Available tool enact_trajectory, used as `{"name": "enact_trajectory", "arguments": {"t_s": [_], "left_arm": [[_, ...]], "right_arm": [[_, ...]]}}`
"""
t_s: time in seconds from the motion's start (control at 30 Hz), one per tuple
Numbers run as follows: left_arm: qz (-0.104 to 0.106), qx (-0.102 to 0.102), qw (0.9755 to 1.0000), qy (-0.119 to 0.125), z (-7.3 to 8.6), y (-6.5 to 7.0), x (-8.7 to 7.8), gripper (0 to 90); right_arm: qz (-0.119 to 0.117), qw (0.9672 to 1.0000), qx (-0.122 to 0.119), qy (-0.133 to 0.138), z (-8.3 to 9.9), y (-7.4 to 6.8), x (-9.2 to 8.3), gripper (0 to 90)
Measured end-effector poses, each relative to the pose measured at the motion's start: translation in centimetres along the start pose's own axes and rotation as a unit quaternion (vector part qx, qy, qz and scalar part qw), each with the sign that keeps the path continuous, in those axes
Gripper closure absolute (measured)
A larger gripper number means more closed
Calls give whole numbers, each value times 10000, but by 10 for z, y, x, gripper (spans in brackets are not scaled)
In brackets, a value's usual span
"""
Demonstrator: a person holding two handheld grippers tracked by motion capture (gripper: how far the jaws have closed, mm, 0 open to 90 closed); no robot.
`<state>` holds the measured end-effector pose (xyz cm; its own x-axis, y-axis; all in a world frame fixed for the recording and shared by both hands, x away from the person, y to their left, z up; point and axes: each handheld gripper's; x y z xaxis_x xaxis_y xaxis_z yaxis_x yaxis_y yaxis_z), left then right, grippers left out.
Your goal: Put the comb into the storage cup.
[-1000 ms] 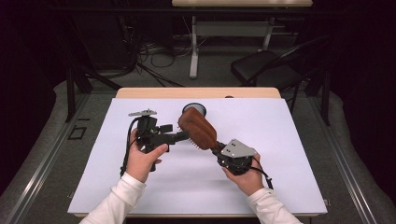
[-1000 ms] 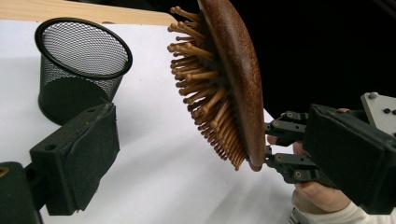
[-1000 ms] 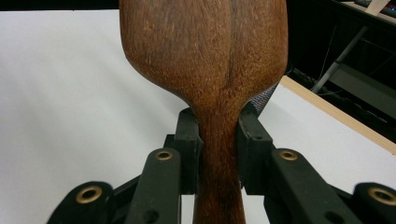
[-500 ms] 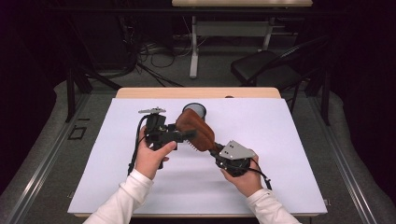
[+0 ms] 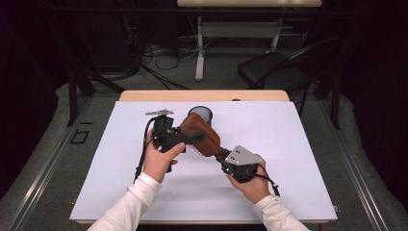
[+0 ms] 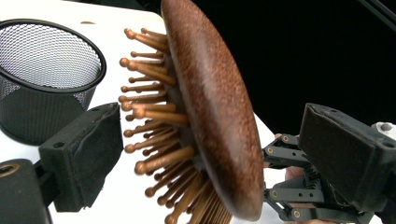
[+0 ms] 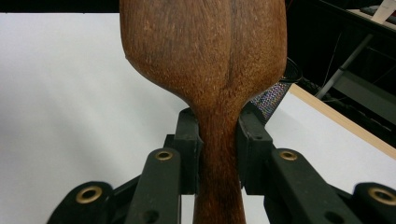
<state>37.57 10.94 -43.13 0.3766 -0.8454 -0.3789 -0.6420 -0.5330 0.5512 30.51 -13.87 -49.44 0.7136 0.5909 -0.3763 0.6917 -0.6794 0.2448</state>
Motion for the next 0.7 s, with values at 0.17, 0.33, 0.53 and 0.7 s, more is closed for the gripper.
{"name": "enact_trajectory", "arguments": {"t_s": [0.17,0.33,0.53,0.7], "left_arm": [[5,-66,10000,-55,0,-2,3,79],[33,-131,9999,-41,-1,-3,4,132],[18,-259,9997,11,-2,-4,4,159],[7,-372,9993,-30,-2,-6,4,229]], "right_arm": [[-2,10000,-13,14,0,-1,0,729],[-1,10000,-31,25,0,-2,0,729],[23,10000,-72,29,0,-3,0,729],[35,9999,-117,31,0,-4,0,729]]}}
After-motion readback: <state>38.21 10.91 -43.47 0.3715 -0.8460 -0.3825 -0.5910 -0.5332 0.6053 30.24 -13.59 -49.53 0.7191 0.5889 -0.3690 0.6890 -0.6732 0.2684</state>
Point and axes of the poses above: each handheld gripper's, and its own axes: x roughly forward along the jaws, z roughly out of its underside, y roughly to its right
